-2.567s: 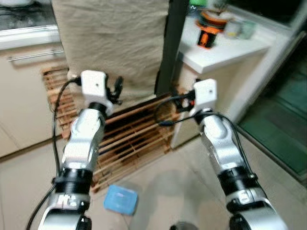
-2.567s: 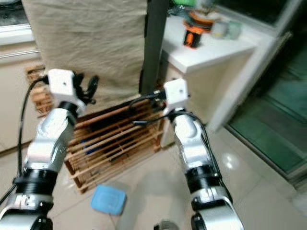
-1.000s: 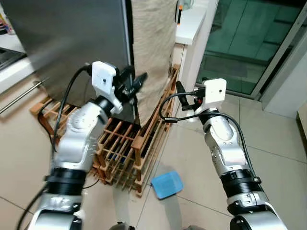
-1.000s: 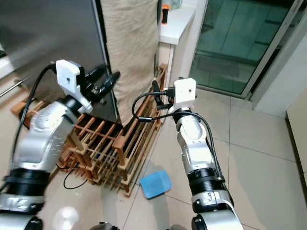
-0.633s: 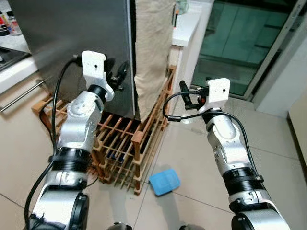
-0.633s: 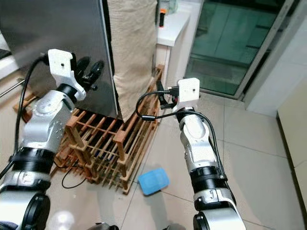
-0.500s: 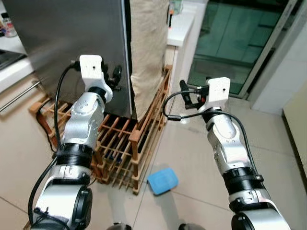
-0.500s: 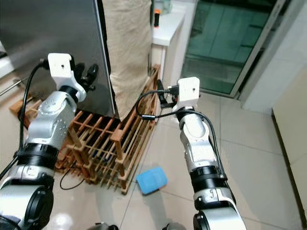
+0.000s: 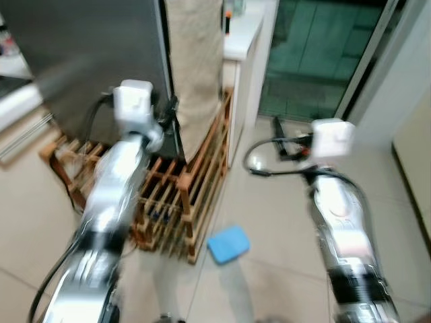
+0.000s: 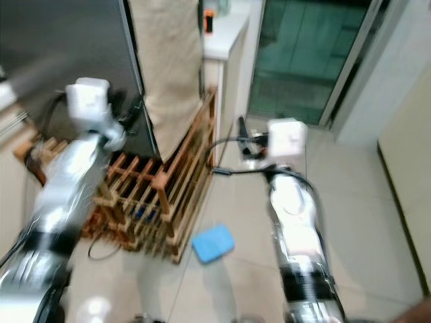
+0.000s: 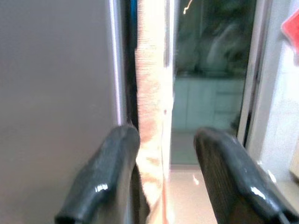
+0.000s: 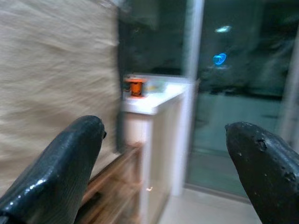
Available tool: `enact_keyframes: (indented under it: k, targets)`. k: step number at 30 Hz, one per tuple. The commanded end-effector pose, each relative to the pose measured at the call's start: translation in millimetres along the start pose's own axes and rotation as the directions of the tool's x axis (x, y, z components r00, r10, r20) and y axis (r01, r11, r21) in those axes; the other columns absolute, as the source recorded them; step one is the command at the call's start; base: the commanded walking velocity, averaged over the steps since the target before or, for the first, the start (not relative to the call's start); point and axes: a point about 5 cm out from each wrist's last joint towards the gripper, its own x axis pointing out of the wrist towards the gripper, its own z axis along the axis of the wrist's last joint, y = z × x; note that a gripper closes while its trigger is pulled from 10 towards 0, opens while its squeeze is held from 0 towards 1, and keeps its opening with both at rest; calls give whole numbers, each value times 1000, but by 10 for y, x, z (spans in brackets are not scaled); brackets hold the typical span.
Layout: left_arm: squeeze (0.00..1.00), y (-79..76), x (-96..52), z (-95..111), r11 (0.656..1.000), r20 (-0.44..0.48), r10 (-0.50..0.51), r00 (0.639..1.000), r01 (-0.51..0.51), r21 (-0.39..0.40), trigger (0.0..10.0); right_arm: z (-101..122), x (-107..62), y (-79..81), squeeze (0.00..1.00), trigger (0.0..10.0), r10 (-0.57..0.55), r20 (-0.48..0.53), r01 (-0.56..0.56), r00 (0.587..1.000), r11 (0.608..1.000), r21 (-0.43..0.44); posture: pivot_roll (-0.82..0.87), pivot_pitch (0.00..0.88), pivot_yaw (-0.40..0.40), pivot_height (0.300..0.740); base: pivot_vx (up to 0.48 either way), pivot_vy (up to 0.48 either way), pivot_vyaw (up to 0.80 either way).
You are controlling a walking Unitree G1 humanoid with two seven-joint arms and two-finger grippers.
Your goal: Restocking fridge
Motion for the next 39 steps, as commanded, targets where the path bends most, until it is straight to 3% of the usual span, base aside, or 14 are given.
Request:
enact_keyframes:
  k: [1,2,4,6,8,9,11,14,20,25,27,32,39]
  targets:
    - [0,-69,-100,233,997,95,-62,994,57,46,10000,158,-76,-73,0,10000,-26,56,28,998,999,-31,-208,0,52,732,0,0,0]
    - [0,-12,-410,238,999,102,21,995,-24,28,10000,132,-380,-238,0,10000,-99,38,100,994,994,-37,-199,0,32,732,0,0,0]
    - [0,25,-482,224,998,95,66,993,-68,15,10000,108,-466,-295,0,10000,-126,25,127,992,991,-41,-199,0,32,732,0,0,0]
    - [0,-16,-513,192,991,98,119,988,-113,-69,10000,-20,-610,-371,0,10000,-165,-58,163,985,986,-43,-199,13,6,732,0,0,0]
    - [0,-53,-481,164,991,89,116,989,-109,-79,10000,-40,-613,-356,0,10000,-163,-72,160,984,986,-46,-199,13,6,732,0,0,0]
    - [0,-97,-396,137,989,83,107,991,-98,-114,10000,-61,-558,-309,0,10000,-141,-78,139,987,989,-41,-202,3,4,732,300,0,0]
    - [0,-171,-253,160,994,77,64,995,-57,-98,10000,-49,-421,-232,0,10000,-108,-72,105,992,994,-37,-198,0,18,732,465,0,0]
    - [0,-209,-187,235,997,77,39,996,-34,-73,10000,-27,-336,-221,0,10000,-105,-71,103,992,994,-33,-199,0,28,732,469,0,0]
    - [0,-176,-175,217,990,35,82,996,-77,-116,10000,-28,-270,-314,0,10000,-151,-76,149,986,988,-31,-200,0,39,732,473,0,0]
    - [0,-133,-134,182,977,1,125,992,-123,-174,10000,-50,-246,-287,0,10000,-134,-91,132,987,991,-26,-198,0,39,732,480,0,0]
    - [0,-130,-128,184,976,-1,127,992,-125,-176,10000,-55,-241,-279,0,10000,-129,-95,127,987,992,-26,-198,0,39,732,480,0,0]
    - [0,-15,-89,149,955,-50,243,969,-248,-162,10000,-72,-200,-255,0,10000,-110,-101,107,989,994,-29,-195,0,29,732,285,0,0]
    - [0,32,-76,162,950,-50,274,960,-278,-143,10000,-70,-181,-239,0,10000,-92,-101,89,991,996,-31,-200,0,24,732,0,0,0]
